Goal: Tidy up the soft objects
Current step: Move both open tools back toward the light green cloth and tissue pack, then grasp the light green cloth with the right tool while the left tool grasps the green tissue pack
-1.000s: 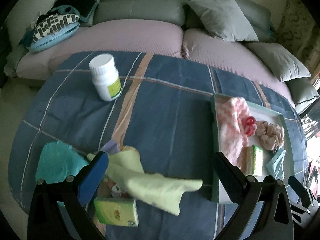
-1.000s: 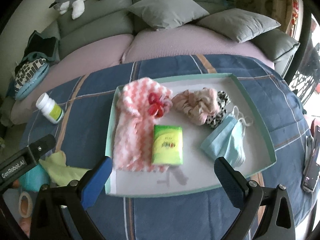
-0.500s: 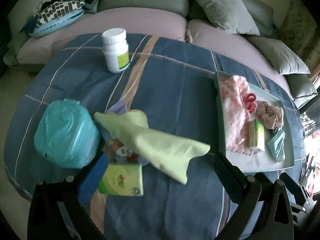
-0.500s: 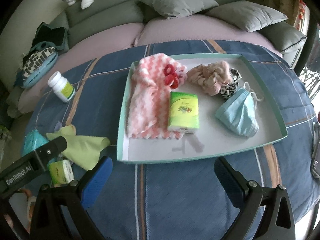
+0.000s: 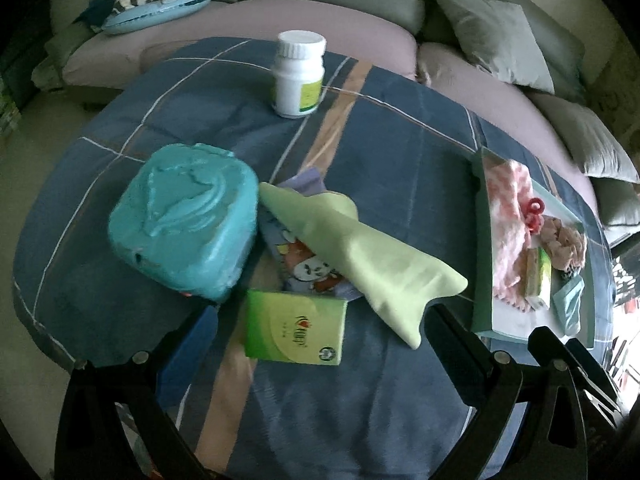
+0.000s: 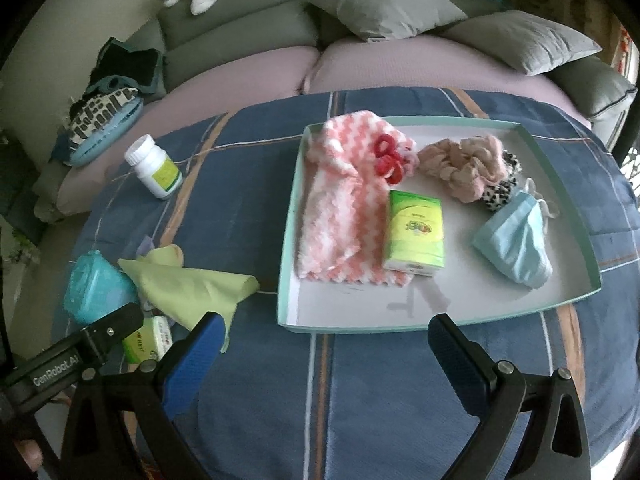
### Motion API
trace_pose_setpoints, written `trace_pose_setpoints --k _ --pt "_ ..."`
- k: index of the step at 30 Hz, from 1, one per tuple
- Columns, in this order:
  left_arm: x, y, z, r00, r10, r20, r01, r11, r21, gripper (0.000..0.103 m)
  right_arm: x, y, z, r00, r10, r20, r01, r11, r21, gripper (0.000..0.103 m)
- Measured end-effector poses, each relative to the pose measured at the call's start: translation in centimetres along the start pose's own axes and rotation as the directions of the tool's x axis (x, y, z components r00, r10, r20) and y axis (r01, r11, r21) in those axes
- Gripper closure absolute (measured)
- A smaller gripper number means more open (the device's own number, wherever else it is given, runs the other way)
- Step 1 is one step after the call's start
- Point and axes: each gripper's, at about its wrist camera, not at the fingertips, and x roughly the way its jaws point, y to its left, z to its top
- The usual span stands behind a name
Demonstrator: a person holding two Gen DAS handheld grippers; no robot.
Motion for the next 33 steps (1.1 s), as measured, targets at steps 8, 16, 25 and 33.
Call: trace_pose_setpoints --k 8,16,25,33 --pt "0.5 1.8 -0.6 1.0 0.014 -0.028 -0.016 0.999 -0.046 0.0 0.9 2.3 -0.1 0.999 0.05 -0.01 -0.051 0.996 -0.079 0.005" --pt "1.9 2.5 -1.0 0.997 0.025 -0.07 -0.029 0.997 -0.066 0.0 1.7 3.5 0.4 0.994 0.109 -0.024 -0.111 0.989 -0.098 0.008" --pt "4.3 2.6 -1.1 0.992 0.033 -0.124 -0.042 0.996 -0.072 0.0 2.9 6.1 1.0 0.985 0.167 -0.043 -0.172 0.972 -0.158 0.01" --pt "5.7 3.0 -0.5 0.989 0.019 -0.145 -0.034 0.995 -0.096 0.012 4.3 7.8 1.2 0.978 0.192 -0.079 -0.204 0.959 -0.198 0.011"
